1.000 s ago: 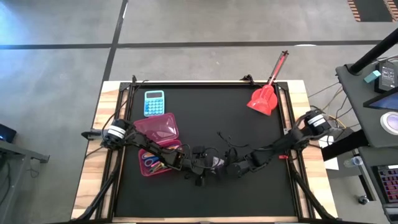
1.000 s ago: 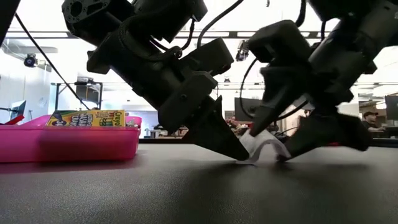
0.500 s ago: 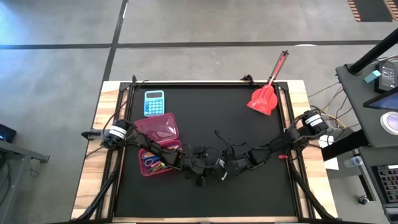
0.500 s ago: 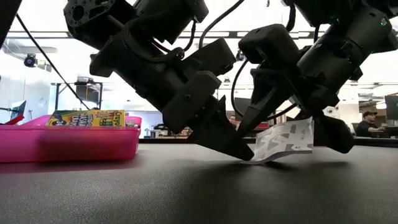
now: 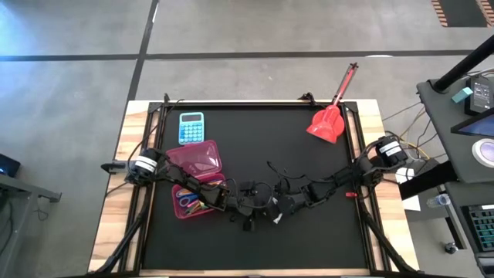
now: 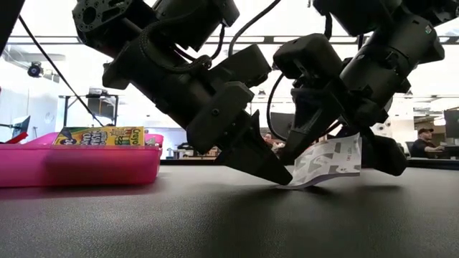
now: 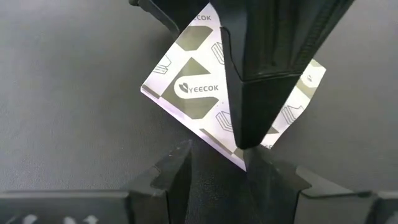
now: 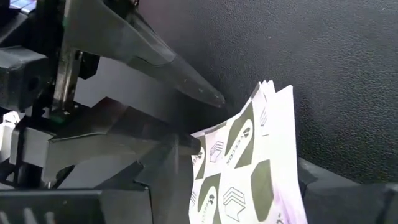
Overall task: Pack school essentials
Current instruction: Put the white sticky notes into the pink supply box
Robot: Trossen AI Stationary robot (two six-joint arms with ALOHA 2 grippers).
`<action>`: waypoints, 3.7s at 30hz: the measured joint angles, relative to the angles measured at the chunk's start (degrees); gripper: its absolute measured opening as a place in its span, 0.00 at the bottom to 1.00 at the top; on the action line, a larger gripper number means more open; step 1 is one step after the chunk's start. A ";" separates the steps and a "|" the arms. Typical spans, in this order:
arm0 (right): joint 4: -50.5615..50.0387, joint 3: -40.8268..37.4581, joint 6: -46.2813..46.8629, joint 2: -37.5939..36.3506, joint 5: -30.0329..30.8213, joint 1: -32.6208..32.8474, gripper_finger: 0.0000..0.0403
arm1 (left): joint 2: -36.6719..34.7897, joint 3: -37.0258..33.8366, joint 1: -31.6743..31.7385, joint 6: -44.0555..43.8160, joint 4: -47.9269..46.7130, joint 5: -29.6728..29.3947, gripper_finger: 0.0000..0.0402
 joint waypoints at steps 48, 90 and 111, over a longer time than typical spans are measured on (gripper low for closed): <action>-6.11 6.71 -28.80 -11.53 5.52 0.13 0.02 | -15.66 -2.52 -13.34 -1.90 -10.63 4.20 0.33; -57.68 32.24 -33.79 -10.21 9.36 3.39 0.02 | -16.36 -2.40 -6.82 15.04 -6.64 -9.72 0.33; -53.82 32.20 -36.44 -9.19 10.24 8.19 0.02 | -19.01 -2.61 -7.13 12.05 -10.21 -18.61 0.33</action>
